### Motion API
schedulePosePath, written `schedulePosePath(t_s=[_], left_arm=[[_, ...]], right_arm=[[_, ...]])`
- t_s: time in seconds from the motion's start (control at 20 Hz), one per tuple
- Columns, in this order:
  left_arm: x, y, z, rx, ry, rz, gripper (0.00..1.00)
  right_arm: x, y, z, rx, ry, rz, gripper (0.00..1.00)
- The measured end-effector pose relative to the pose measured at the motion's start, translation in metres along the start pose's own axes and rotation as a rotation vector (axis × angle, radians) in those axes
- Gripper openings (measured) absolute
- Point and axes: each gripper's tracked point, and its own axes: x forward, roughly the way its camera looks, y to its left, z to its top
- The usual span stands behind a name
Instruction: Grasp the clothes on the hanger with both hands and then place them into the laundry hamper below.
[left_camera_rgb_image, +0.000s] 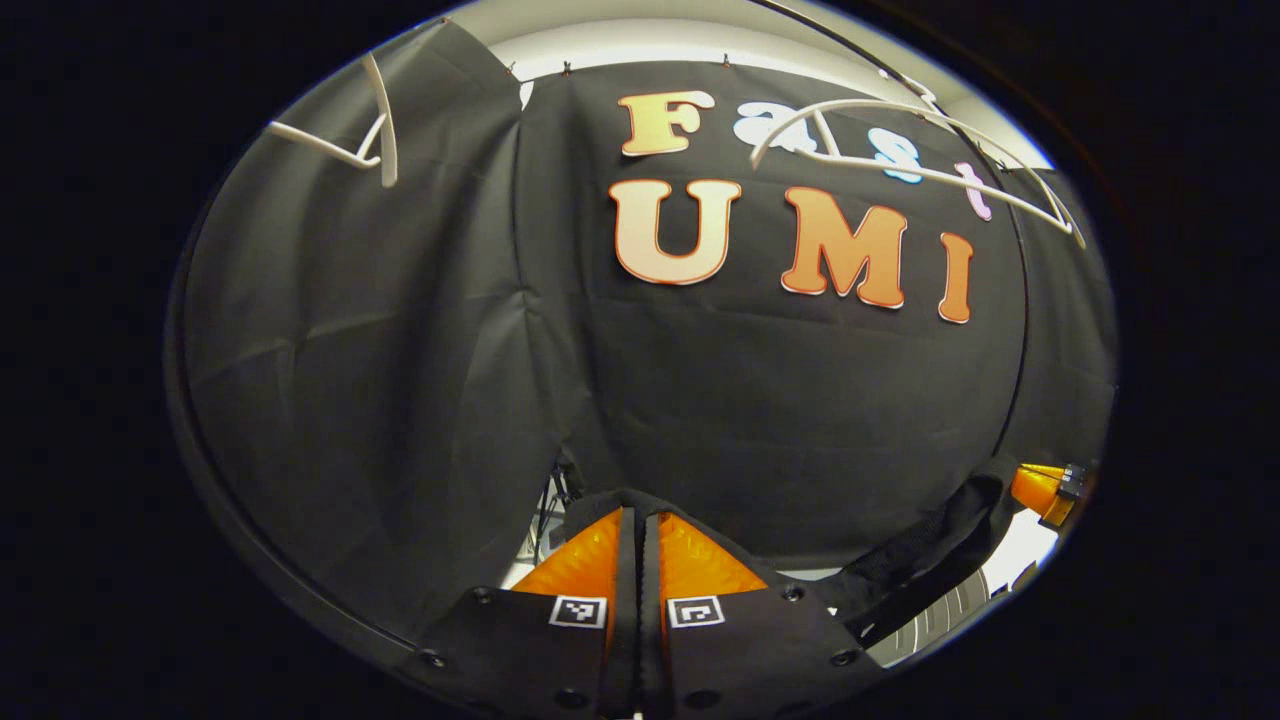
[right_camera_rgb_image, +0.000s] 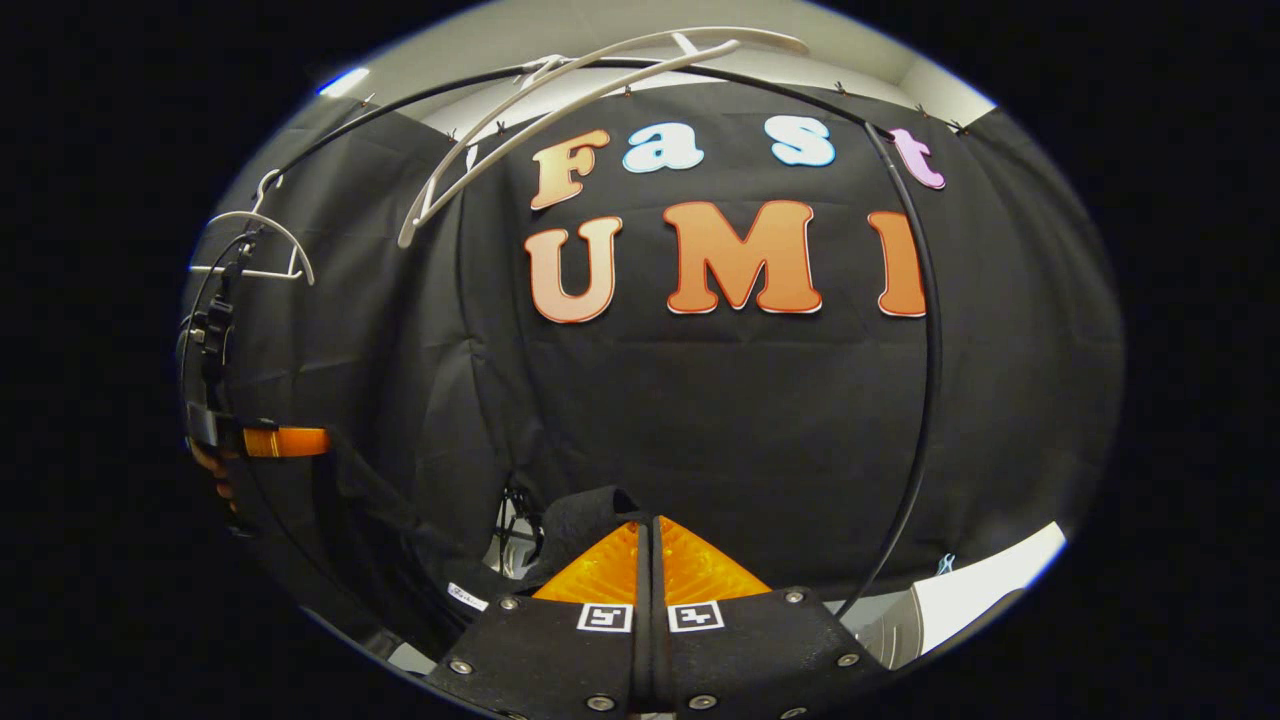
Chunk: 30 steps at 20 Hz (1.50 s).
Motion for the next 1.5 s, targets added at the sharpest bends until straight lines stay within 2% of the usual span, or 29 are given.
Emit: schedulePosePath(t_s=[0.3, 0.6, 0.95, 1.5], left_arm=[[0.018, -0.011, -0.064, 0.003, 0.104, -0.023, 0.08], [0.038, -0.021, -0.142, -0.007, 0.225, -0.030, 0.09], [0.058, -0.036, -0.237, -0.023, 0.375, -0.051, 0.09], [0.065, -0.040, -0.333, -0.013, 0.554, -0.050, 0.09]], right_arm=[[0.018, 0.017, -0.068, 0.004, 0.115, 0.031, 0.00], [0.039, 0.018, -0.137, 0.015, 0.231, 0.028, 0.00], [0.058, 0.027, -0.221, -0.025, 0.370, 0.038, 0.00], [0.063, 0.042, -0.340, 0.009, 0.630, 0.025, 0.00]])
